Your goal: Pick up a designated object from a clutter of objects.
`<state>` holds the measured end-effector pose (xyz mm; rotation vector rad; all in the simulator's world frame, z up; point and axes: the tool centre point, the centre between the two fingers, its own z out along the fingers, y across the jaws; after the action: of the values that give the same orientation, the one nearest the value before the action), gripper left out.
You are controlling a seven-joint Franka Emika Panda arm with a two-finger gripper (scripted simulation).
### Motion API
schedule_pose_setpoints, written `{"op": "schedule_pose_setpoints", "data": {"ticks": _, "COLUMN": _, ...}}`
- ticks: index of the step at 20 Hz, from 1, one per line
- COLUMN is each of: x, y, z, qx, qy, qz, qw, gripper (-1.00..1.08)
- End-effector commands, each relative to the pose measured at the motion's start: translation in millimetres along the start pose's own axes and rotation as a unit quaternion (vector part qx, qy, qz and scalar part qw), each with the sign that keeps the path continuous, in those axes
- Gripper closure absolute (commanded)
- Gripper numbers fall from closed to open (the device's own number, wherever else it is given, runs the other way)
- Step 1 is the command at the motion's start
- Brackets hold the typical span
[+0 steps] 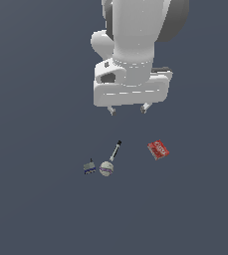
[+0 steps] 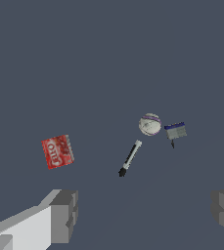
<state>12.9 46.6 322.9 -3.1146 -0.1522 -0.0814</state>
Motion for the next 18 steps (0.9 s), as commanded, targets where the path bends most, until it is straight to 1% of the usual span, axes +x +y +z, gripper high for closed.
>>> {"op": "schedule_pose_setpoints", "data": {"ticks": 1, "x": 2.7, "y": -7.9, "z": 12.5, "qx": -0.001, "qy": -0.002, "qz": -0.006, "qw": 1.0, "gripper": -0.92}}
{"op": "schedule_pose_setpoints", "data": {"ticks": 5, "x": 8.1, "y": -26.8, "z": 41.7, "qx": -0.004, "qy": -0.005, "qz": -0.02, "qw": 0.9998, "gripper": -0.92}}
{"op": "schedule_pose_setpoints", "data": {"ticks": 8, "x": 11.0, "y": -46.4, "z": 71.0, "qx": -0.007, "qy": -0.009, "qz": -0.034, "qw": 0.9993, "gripper": -0.92}}
{"op": "schedule_pose_setpoints", "data": {"ticks": 13, "x": 9.2, "y": -90.2, "z": 134.0, "qx": -0.01, "qy": -0.015, "qz": -0.067, "qw": 0.9976, "gripper": -0.92}}
{"op": "schedule_pose_setpoints", "data": {"ticks": 18, "x": -2.9, "y": -132.1, "z": 192.3, "qx": -0.01, "qy": -0.021, "qz": -0.098, "qw": 0.9949, "gripper": -0.92}}
